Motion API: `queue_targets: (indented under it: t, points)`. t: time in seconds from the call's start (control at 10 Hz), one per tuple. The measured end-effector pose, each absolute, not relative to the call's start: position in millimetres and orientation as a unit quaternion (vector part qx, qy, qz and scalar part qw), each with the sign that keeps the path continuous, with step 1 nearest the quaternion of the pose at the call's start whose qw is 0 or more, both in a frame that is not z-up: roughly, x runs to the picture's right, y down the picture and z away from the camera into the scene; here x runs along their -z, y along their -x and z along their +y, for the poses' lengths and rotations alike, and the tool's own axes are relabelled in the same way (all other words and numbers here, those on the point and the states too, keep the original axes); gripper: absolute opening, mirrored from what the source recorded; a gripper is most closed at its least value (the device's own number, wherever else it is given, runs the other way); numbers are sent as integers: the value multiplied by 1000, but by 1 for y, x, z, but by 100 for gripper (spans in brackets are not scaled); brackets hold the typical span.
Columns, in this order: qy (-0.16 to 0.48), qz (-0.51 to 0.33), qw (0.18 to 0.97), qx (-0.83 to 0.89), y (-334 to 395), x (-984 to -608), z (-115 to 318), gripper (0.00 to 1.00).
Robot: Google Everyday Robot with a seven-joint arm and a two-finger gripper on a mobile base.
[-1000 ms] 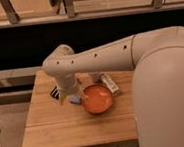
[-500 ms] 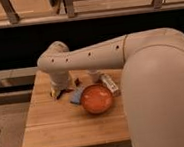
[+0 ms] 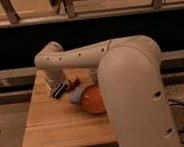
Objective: Place the white sponge in the ceramic bowl
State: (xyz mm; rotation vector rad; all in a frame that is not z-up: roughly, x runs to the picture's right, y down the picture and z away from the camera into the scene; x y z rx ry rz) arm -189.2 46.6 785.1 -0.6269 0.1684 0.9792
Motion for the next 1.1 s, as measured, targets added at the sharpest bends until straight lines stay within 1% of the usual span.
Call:
queue_targets:
  t: [0.2,0.7,1.1]
  points:
    - [295,81,831,-465,188,-788,52,65]
    - [310,87,811,-488,171,-848,68,65]
    - [304,110,827,-461,153,-872,64,65]
